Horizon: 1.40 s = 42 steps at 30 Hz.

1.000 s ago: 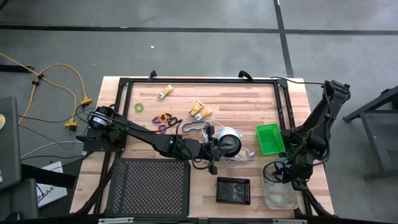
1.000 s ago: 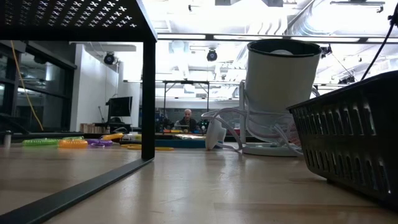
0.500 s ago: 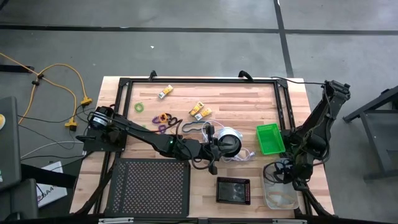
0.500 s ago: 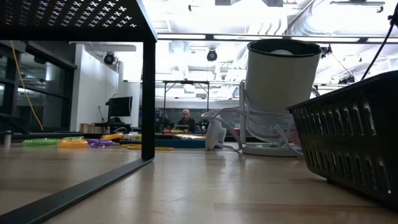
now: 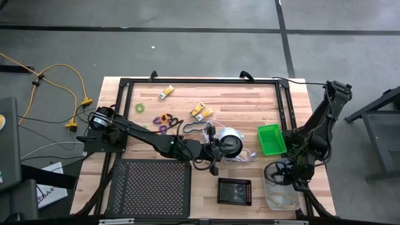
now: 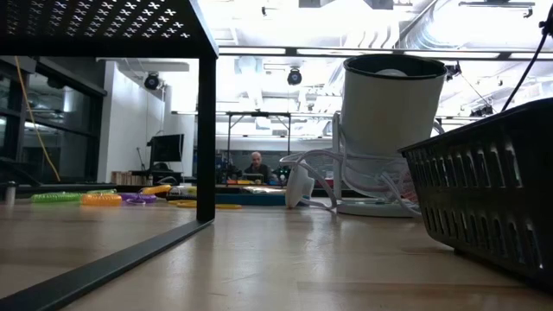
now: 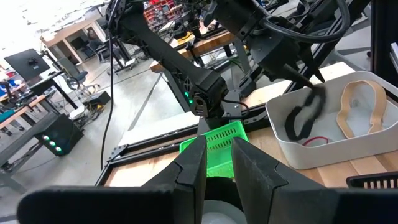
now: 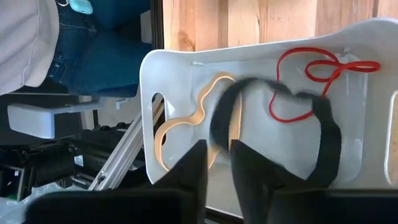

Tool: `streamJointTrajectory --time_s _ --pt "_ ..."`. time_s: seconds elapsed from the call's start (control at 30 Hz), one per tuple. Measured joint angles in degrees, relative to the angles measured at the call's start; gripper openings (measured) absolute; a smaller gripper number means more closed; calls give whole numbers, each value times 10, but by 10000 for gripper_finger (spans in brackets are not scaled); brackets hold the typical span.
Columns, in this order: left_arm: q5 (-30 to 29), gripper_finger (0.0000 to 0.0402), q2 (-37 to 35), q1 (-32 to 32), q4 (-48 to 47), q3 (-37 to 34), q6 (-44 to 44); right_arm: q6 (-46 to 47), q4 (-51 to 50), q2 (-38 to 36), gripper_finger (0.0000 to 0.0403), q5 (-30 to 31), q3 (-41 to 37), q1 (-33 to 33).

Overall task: Pick & Place Office Desk Supplies
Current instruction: Put the black rubberband into the gray bin, then put the blue rubberband into the gray bin

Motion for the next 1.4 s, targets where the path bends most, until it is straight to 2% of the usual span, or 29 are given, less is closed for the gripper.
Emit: streamJointTrajectory --time_s 0.17,0.3,0.63,0.77,0.9,1.0,1.23,1.4 --pt "0 70 0 0 0 0 0 0 0 0 105 2 0 0" --pt "0 70 0 0 0 0 0 0 2 0 121 2 0 0" --pt "0 70 0 0 0 0 -10 0 23 0 117 8 0 0" --pt "0 70 0 0 0 0 -18 -14 33 0 117 66 0 -5" --pt "0 70 0 0 0 0 -19 -52 52 0 117 144 0 -39" --pt "0 70 0 0 0 0 -19 -100 68 -2 115 179 0 -78" --pt "-13 70 0 0 0 0 -20 -173 65 -9 108 219 0 -173" --pt "-78 70 0 -8 -1 0 -9 -211 58 -15 107 228 0 -251"
